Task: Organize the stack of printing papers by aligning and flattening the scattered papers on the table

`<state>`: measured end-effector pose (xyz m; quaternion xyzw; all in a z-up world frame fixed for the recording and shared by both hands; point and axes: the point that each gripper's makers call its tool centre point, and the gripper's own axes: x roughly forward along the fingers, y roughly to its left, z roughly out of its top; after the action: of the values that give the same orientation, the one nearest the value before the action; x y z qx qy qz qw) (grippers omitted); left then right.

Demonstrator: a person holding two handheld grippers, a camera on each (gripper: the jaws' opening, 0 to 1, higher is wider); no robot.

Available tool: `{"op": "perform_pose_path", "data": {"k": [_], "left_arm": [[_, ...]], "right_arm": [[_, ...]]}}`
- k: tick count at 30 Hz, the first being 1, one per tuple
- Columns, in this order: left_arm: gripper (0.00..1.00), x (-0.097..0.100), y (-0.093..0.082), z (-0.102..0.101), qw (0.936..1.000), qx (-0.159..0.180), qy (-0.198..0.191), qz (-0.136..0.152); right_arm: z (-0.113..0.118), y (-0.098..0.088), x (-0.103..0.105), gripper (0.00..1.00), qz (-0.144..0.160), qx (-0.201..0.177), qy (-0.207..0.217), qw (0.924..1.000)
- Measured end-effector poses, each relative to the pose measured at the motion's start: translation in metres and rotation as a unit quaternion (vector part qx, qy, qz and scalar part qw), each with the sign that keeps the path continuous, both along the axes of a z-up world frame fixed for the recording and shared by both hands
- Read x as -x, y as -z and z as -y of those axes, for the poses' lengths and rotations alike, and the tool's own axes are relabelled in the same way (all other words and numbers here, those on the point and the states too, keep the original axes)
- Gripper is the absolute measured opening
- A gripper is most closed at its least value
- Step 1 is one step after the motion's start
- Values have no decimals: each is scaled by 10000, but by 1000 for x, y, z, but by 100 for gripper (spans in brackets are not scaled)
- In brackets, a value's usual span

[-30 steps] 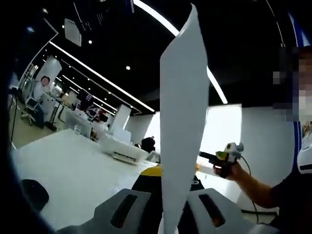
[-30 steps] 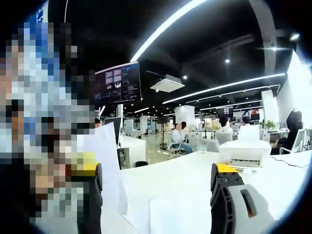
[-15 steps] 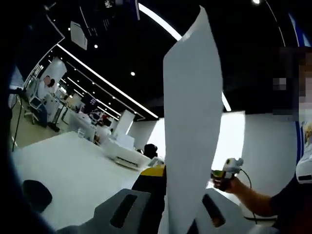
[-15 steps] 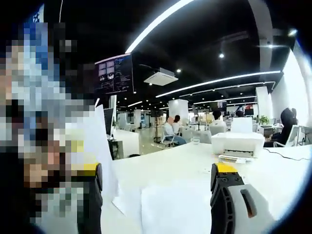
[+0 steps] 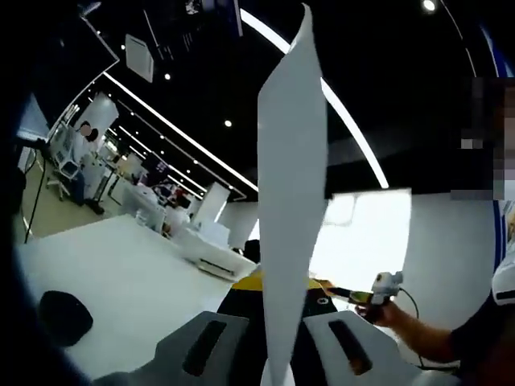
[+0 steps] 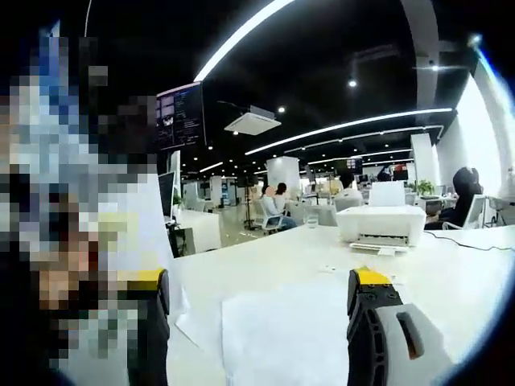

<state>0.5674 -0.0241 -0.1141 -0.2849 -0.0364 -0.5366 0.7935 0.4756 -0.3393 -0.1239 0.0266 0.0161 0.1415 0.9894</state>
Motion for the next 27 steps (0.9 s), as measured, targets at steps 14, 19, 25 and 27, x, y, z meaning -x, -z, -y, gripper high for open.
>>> {"op": "perform_pose_path", "data": {"k": [14,19,25,27], "left_arm": [[6,-8,12,0,9998,66,-128,-126],[6,-14,14,-3,9994,206,-156,-237],[6,-18,15,-7,9990,285,-201,-284],[6,-18,15,-8,9989,320,-192,-297]], "right_arm": [[6,4,2,87,-67,121,107,9998],[7,9,0,87,-100,68,153,9998],[9,18,-4,87,-146,32,176,9997],[11,21,-6,87,-157,13,199,9997]]}}
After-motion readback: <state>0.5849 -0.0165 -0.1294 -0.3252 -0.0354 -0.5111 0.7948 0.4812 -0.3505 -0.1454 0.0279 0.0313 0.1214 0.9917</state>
